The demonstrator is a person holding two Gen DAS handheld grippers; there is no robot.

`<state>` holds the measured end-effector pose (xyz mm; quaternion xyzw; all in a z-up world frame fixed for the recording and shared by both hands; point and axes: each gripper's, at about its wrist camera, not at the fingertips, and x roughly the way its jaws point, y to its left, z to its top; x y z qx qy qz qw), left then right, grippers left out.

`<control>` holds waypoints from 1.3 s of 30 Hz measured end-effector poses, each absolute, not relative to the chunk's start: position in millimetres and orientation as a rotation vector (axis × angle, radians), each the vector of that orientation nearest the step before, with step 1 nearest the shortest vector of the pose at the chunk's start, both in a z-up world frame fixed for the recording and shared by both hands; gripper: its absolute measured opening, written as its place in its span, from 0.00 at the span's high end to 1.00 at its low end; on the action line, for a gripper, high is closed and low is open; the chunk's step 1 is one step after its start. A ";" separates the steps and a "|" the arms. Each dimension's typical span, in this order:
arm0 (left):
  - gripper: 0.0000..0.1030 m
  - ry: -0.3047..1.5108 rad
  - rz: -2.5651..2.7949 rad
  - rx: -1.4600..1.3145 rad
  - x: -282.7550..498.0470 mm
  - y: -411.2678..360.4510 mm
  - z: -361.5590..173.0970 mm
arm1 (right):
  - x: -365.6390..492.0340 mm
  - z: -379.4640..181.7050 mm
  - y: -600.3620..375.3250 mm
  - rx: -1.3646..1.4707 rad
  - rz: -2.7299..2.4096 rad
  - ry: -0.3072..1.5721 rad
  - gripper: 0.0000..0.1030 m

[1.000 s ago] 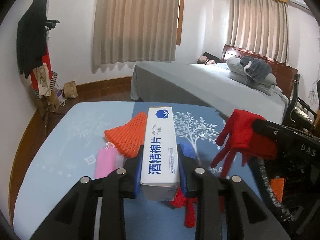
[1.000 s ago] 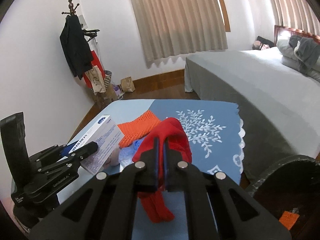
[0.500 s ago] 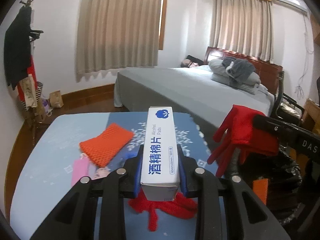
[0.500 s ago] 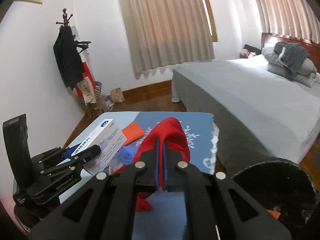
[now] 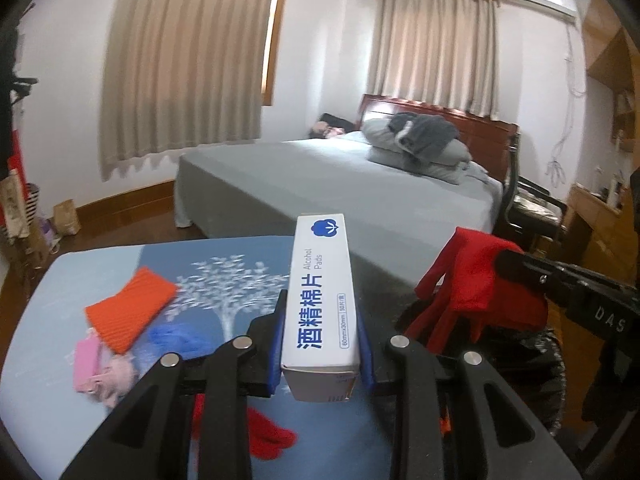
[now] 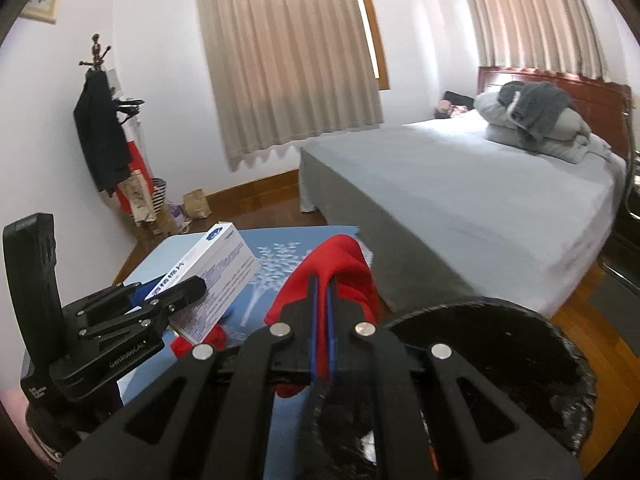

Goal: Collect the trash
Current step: 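Carry the white box and red glove over the black bin and release them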

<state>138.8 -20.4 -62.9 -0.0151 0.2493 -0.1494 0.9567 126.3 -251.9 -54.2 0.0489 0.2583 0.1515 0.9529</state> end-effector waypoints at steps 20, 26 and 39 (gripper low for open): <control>0.71 0.518 -0.559 0.042 140.5 -147.4 -73.2 | 86.4 -84.8 -344.4 0.151 0.089 0.570 0.97; 0.58 0.552 -0.621 0.034 141.2 -160.1 -80.7 | 80.0 -98.0 -363.7 0.164 0.033 0.604 0.90; 0.18 0.508 -0.514 0.024 137.4 -120.0 -67.3 | 72.7 -96.8 -366.9 0.163 -0.051 0.550 0.08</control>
